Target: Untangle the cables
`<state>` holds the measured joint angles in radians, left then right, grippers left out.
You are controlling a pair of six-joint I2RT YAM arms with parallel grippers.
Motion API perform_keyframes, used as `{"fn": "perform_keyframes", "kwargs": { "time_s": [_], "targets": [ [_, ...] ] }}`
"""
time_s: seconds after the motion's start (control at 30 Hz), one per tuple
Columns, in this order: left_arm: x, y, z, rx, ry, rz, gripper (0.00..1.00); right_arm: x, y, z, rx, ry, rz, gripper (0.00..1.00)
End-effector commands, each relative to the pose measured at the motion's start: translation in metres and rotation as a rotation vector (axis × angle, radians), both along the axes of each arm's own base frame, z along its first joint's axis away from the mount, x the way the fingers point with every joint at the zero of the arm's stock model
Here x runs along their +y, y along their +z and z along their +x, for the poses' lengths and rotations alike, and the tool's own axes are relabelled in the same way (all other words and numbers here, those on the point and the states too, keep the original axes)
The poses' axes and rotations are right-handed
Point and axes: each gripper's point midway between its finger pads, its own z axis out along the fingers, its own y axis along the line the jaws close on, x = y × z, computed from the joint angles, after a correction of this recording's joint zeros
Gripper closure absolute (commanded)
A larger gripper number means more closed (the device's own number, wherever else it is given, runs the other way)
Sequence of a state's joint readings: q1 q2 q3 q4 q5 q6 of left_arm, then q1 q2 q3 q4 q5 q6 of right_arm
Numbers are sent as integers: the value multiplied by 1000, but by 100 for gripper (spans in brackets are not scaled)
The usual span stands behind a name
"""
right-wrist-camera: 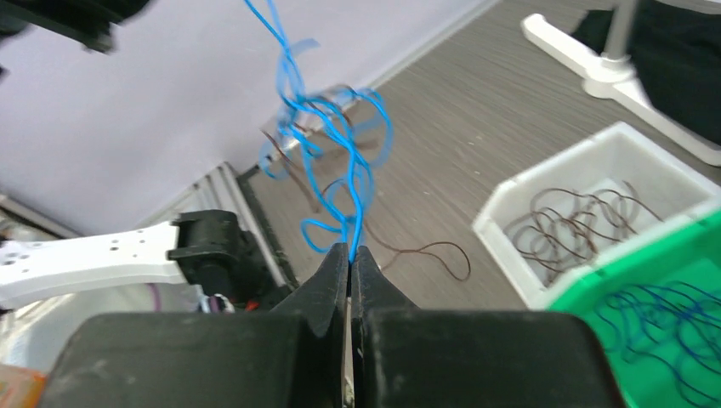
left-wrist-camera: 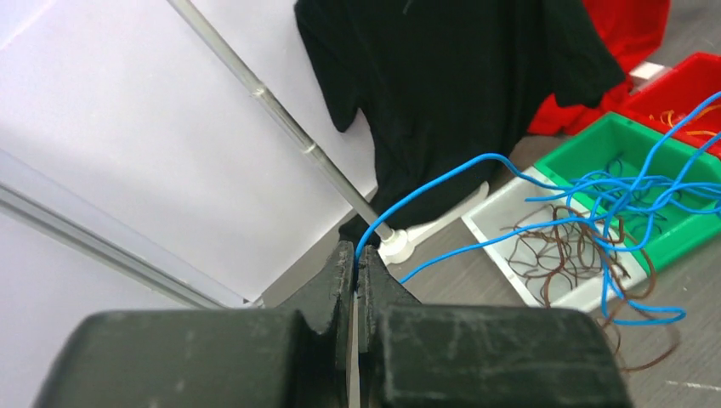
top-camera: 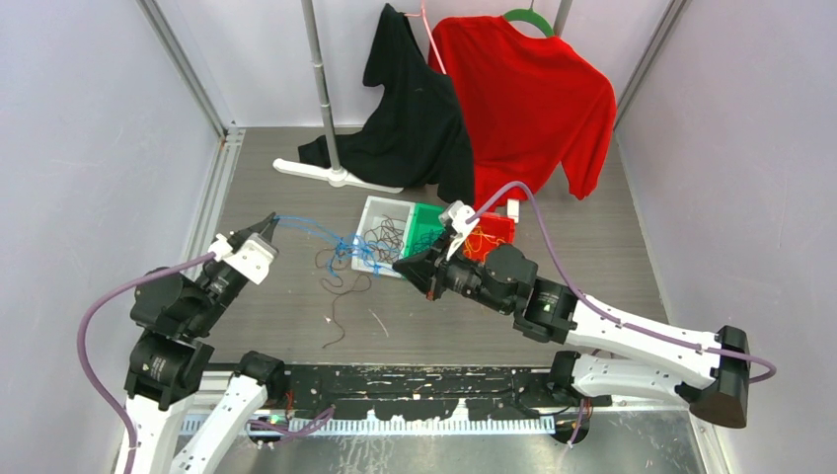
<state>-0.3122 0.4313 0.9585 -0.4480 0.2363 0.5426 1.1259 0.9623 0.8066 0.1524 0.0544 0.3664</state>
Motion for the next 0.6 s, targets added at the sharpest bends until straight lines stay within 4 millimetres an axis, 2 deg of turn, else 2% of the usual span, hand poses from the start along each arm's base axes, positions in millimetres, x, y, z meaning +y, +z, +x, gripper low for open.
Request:
{"fn": "perform_keyframes", "kwargs": {
  "time_s": [0.0, 0.17, 0.33, 0.43, 0.5, 0.57],
  "targets": [
    [12, 57, -6, -148, 56, -97, 100, -27, -12, 22, -74, -151, -115, 99],
    [26, 80, -7, -222, 122, -122, 100, -55, -14, 36, -90, -285, -138, 99],
    [50, 122, -11, -354, 245, -172, 100, -89, -22, 52, -23, -489, -83, 99],
    [67, 148, -16, -390, 318, -258, 100, -113, -32, 60, 66, -633, 21, 99],
    [72, 156, -19, -377, 333, -329, 100, -118, -29, 58, 110, -647, 157, 99],
    [67, 157, -20, -354, 299, -362, 100, -119, -27, 56, 146, -635, 275, 99]
  ]
}}
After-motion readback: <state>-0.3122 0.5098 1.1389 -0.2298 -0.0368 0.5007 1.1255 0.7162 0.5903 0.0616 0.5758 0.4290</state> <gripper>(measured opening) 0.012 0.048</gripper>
